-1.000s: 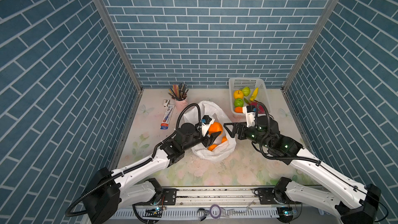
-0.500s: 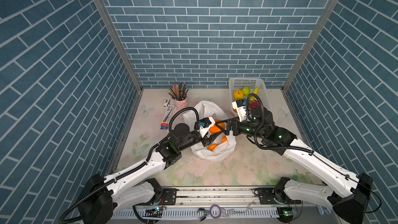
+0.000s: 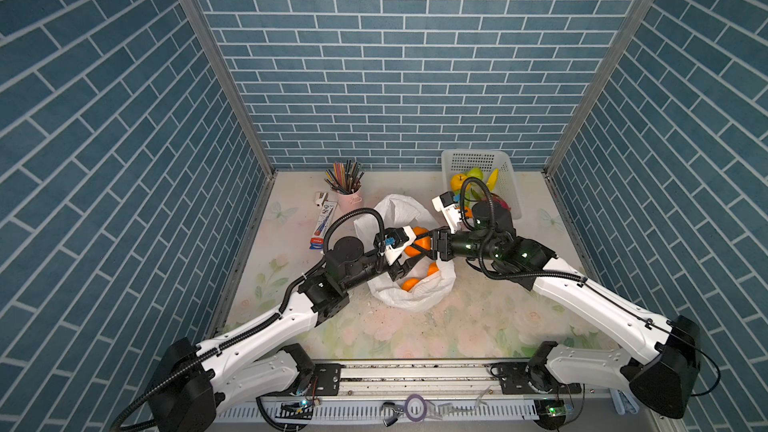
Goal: Untie the knot of the plastic bag and take out the fruit
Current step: 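Carry the orange toward the basket with the right gripper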
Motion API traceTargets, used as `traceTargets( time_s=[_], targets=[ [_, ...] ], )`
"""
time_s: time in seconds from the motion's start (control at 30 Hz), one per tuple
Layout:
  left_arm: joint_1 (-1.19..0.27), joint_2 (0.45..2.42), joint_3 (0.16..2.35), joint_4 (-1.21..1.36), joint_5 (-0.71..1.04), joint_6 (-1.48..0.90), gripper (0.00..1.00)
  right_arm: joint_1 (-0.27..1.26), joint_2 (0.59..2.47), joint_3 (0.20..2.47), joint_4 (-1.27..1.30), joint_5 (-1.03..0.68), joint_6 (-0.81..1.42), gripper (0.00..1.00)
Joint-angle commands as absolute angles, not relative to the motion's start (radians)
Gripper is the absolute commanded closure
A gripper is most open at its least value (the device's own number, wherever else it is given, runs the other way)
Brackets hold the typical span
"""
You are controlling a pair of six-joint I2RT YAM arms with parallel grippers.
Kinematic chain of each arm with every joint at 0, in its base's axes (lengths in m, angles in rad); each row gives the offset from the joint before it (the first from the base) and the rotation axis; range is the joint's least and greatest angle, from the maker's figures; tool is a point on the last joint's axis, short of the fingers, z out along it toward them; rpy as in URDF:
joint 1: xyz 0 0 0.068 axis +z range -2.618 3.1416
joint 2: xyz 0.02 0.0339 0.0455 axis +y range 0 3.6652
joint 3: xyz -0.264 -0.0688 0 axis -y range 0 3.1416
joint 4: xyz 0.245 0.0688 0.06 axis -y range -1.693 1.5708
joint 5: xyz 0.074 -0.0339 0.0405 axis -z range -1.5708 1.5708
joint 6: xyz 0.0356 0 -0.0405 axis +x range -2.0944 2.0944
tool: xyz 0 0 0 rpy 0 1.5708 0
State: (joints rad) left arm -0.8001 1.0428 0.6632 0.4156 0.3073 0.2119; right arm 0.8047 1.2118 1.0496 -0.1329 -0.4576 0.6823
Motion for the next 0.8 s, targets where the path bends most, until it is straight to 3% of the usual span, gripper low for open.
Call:
traceTargets(
  time_s=[0.0, 0.03, 0.13, 0.2, 0.77],
  targets=[
    [-0.796, 1.025, 0.664, 0.437, 0.303, 0.232, 0.42, 0.801, 1.193, 1.031, -0.077, -0.461, 0.718, 0.47],
    [-0.796, 1.023, 0.663, 0.437, 0.299, 0.231, 0.40, 0.799, 1.190, 1.029, -0.075, -0.455, 0.719, 0.47],
    [-0.797, 1.018, 0.663, 0.437, 0.288, 0.232, 0.19, 0.785, 1.176, 1.028, -0.075, -0.424, 0.724, 0.48],
    [-0.796, 1.009, 0.659, 0.437, 0.288, 0.233, 0.13, 0.769, 1.168, 1.026, -0.067, -0.406, 0.731, 0.49],
    [-0.799, 0.943, 0.634, 0.405, 0.286, 0.225, 0.13, 0.548, 1.231, 1.010, 0.194, -0.283, 0.839, 0.50]
  ],
)
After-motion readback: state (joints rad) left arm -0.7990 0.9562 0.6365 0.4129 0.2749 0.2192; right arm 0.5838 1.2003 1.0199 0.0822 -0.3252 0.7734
